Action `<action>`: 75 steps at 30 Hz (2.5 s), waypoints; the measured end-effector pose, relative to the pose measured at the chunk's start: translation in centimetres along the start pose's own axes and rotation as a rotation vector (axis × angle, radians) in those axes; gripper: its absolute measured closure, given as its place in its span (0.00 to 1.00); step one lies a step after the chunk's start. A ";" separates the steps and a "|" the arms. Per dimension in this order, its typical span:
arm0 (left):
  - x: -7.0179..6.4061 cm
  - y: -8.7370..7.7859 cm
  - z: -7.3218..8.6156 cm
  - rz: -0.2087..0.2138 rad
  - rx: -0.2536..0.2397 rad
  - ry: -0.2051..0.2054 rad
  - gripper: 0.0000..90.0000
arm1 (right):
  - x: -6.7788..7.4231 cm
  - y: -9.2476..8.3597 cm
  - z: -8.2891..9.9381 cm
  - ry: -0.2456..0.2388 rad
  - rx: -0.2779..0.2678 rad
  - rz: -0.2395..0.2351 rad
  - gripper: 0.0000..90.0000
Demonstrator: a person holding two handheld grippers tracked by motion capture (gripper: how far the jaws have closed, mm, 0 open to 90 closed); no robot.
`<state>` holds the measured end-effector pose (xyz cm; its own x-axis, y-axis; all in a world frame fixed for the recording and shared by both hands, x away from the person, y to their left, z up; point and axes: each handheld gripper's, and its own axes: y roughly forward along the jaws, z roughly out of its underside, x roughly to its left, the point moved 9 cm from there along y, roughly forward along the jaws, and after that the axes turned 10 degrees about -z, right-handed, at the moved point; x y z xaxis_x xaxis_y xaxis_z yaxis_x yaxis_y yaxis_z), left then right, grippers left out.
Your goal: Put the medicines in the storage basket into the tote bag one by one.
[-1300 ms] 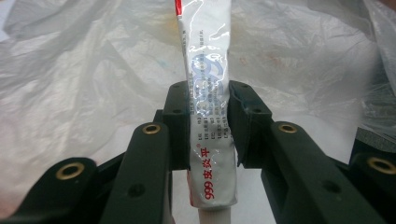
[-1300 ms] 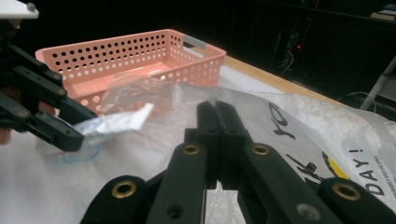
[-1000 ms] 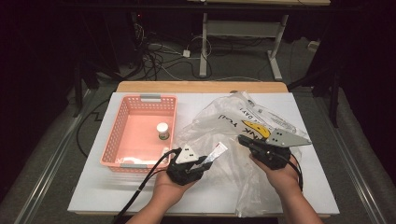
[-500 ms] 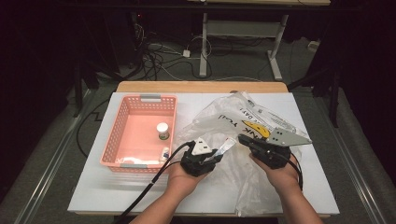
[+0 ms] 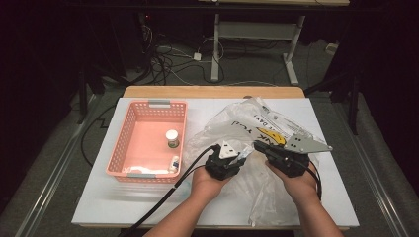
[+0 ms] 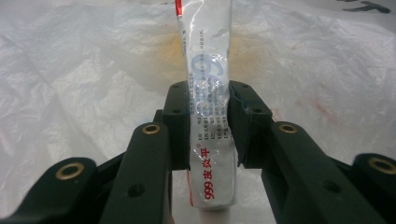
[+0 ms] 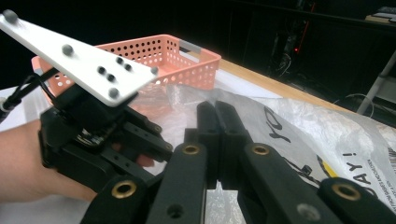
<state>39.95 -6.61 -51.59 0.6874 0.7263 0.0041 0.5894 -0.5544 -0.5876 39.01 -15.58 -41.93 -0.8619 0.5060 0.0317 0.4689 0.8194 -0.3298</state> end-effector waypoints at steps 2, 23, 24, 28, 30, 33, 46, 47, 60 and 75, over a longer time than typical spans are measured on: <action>0.1 0.6 0.2 -0.013 0.015 0.005 0.76 | -0.1 0.0 0.0 -0.005 0.000 -0.002 1.00; 0.3 3.0 0.6 -0.024 0.046 -0.013 0.69 | -0.4 0.0 0.3 0.007 0.006 0.006 1.00; 0.3 2.9 0.6 -0.019 0.048 -0.011 0.66 | -0.4 0.0 0.4 0.006 0.007 0.005 1.00; 0.0 2.3 0.8 0.004 0.035 -0.013 0.60 | -0.4 0.0 0.4 0.004 0.008 0.003 1.00; 0.1 1.9 1.0 0.012 0.032 -0.021 0.57 | -0.3 0.1 0.4 0.008 0.008 0.003 1.00; 0.1 1.0 1.2 0.040 0.014 -0.049 0.53 | -0.3 0.1 0.5 0.010 0.011 0.002 1.00; -0.9 -3.2 2.9 0.127 -0.012 -0.032 0.28 | -0.1 0.1 0.5 0.004 0.015 0.001 1.00; -1.0 -3.4 3.1 0.130 -0.005 -0.030 0.24 | -0.1 0.1 0.5 0.006 0.014 0.002 1.00; -1.4 -7.9 4.1 0.134 -0.012 -0.038 0.00 | 0.0 0.0 0.5 0.005 0.015 0.004 1.00; 1.0 -12.0 5.3 0.089 -0.031 -0.067 0.00 | 0.0 -0.1 0.4 0.003 0.011 0.008 1.00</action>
<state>31.30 2.95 -48.85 0.7085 0.6983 -0.1019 0.5403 -0.6297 -0.5582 38.90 -15.76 -42.26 -0.8577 0.5132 0.0318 0.4735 0.8125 -0.3401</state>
